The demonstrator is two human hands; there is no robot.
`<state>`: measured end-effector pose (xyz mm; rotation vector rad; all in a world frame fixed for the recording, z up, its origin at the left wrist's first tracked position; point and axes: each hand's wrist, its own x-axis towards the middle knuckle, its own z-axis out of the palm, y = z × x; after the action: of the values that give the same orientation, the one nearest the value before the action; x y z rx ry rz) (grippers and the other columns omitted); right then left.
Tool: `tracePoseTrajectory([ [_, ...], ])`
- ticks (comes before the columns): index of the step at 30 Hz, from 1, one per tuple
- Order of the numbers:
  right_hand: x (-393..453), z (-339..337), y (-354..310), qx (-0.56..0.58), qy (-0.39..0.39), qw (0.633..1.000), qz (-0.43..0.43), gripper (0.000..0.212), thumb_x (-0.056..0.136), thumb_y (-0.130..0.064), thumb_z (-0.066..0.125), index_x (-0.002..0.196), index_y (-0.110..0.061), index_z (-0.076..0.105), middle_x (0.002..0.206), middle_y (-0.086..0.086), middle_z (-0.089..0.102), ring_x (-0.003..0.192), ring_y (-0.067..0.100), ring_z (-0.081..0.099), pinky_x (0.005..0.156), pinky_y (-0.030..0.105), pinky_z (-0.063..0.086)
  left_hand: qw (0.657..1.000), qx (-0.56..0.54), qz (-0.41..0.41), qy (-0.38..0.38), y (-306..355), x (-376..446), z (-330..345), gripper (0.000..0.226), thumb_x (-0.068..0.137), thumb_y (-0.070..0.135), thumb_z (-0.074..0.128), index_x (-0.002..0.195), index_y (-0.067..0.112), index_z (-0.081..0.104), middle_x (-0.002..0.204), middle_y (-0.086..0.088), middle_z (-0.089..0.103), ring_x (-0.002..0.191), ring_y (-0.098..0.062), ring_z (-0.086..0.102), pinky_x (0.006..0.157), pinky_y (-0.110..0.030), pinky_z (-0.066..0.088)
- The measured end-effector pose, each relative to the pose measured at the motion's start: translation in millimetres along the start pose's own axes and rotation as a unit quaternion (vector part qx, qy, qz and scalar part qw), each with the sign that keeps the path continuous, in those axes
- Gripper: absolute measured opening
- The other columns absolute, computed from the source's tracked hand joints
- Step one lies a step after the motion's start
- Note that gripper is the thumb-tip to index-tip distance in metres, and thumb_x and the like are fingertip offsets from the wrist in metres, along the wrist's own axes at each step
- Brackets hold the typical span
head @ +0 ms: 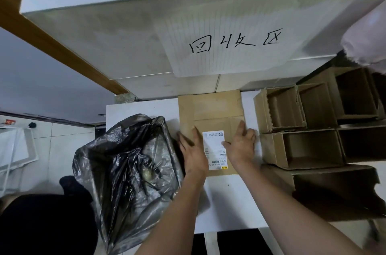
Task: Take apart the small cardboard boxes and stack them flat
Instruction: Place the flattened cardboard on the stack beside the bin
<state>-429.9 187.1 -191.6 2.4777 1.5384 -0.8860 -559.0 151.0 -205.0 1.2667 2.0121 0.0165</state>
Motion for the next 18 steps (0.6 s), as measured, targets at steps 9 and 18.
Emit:
tracePoseTrajectory([
  [9, -4.0, 21.2, 17.6, -0.095, -0.01, 0.972, -0.216, 0.083, 0.099, -0.05, 0.043, 0.158, -0.023, -0.008, 0.163, 0.007, -0.023, 0.151, 0.026, -0.019, 0.124, 0.039, -0.006, 0.986, 0.116, 0.122, -0.001, 0.2, 7.6, 9.1, 0.065, 0.108, 0.033, 0.023, 0.157, 0.021, -0.018, 0.159, -0.013, -0.034, 0.146, -0.04, -0.03, 0.123, -0.051, -0.01],
  [18, 2.4, 40.8, 31.2, -0.141, 0.008, 0.962, -0.232, 0.077, 0.101, -0.06, 0.019, 0.154, -0.022, -0.022, 0.159, 0.008, -0.033, 0.146, 0.023, -0.031, 0.122, 0.043, -0.012, 0.986, 0.109, 0.128, 0.004, -10.4, 16.4, 26.7, 0.067, 0.108, 0.039, 0.024, 0.155, 0.023, -0.021, 0.157, -0.007, -0.038, 0.14, -0.034, -0.042, 0.115, -0.048, -0.027],
])
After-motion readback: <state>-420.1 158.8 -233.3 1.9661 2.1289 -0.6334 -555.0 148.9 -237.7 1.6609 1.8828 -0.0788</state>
